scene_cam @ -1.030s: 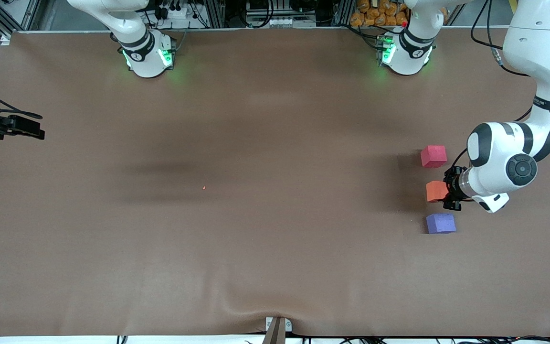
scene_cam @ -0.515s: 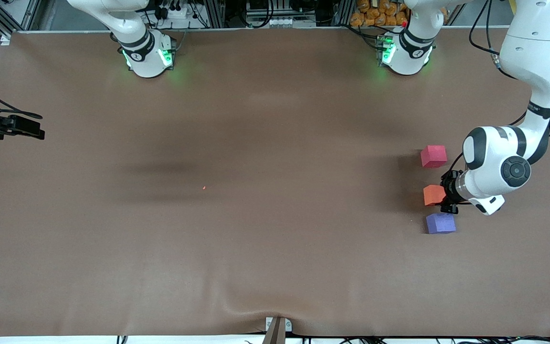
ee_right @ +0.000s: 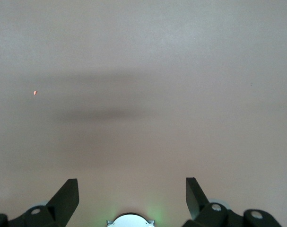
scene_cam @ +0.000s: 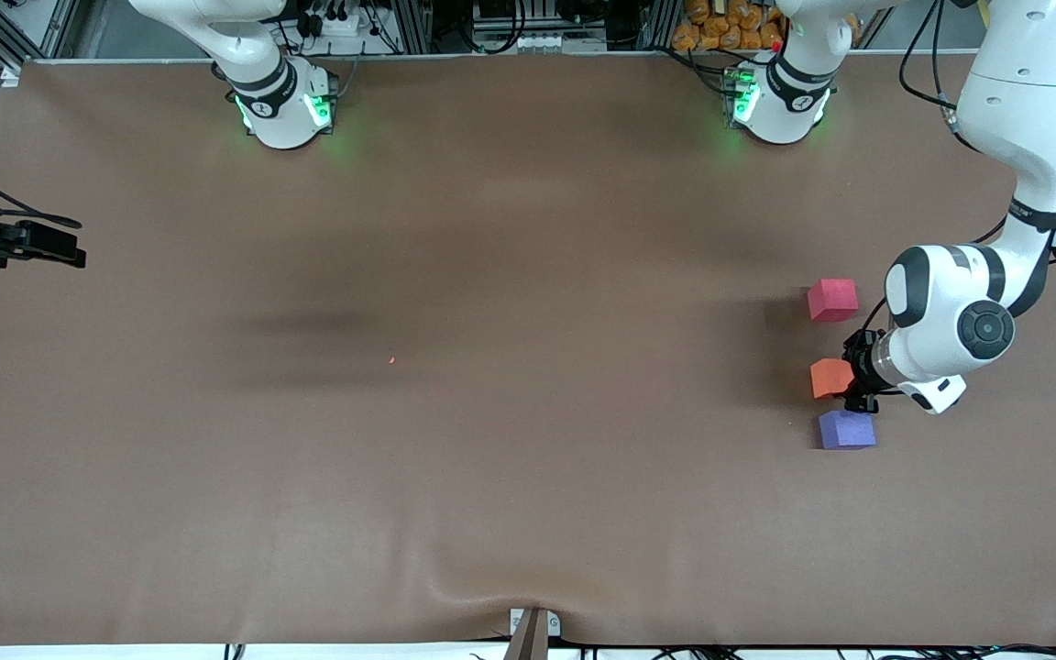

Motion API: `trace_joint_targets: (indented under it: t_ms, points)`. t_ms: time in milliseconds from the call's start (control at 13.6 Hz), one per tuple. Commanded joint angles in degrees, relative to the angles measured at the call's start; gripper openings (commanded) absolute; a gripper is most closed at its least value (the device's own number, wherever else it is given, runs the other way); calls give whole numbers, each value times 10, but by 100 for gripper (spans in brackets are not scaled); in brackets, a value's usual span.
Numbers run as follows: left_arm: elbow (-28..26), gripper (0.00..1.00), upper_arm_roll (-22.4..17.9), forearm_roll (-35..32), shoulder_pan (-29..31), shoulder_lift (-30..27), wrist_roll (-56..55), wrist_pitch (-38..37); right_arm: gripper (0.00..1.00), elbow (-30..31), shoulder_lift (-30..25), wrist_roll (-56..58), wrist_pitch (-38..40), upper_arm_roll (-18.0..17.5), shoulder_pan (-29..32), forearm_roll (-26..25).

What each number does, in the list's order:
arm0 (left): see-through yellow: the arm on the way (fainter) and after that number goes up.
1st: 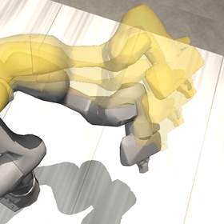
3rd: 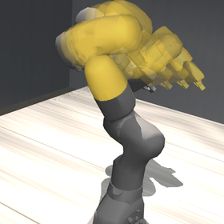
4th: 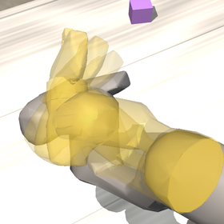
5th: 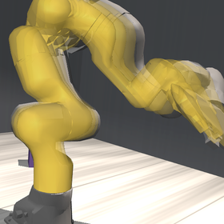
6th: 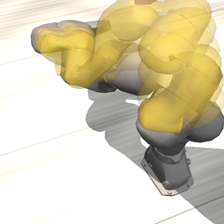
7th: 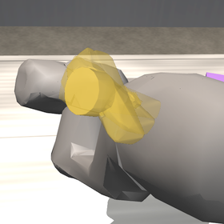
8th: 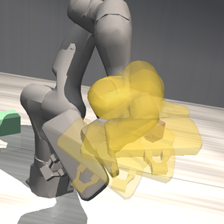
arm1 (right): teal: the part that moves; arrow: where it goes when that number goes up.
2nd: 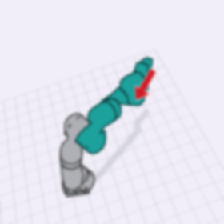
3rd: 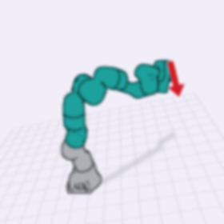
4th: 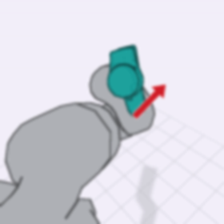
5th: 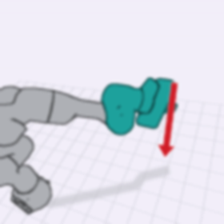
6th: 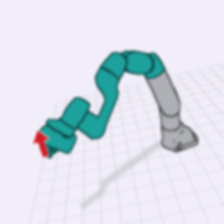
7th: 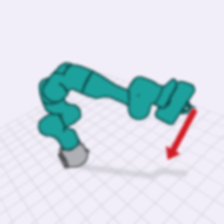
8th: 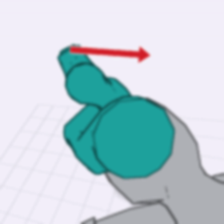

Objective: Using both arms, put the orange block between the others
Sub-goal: 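Lower the orange cube onto the table and open the left gripper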

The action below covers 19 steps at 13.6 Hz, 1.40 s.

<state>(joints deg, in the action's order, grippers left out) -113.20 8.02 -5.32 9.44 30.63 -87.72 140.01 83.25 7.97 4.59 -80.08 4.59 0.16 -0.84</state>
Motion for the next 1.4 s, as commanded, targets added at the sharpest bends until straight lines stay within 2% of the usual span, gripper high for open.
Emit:
trace_joint_targets:
  t_ms: [0, 441, 883, 1324]
  points:
    - [-7, 100, 3, 0, 4, -6, -32, 13, 100, 1, -2, -1, 1, -3, 0, -11]
    - [-32, 100, 3, -1, 7, -58, -32, -32, 100, 1, -2, -1, 1, -3, 1, -11]
    - [-32, 100, 22, -1, 1, -142, -24, -157, 100, 1, -2, -1, 1, -3, 2, -11]
    - [-12, 100, 49, -2, 1, -206, 103, -168, 100, 1, -2, -1, 2, -3, 1, -11]
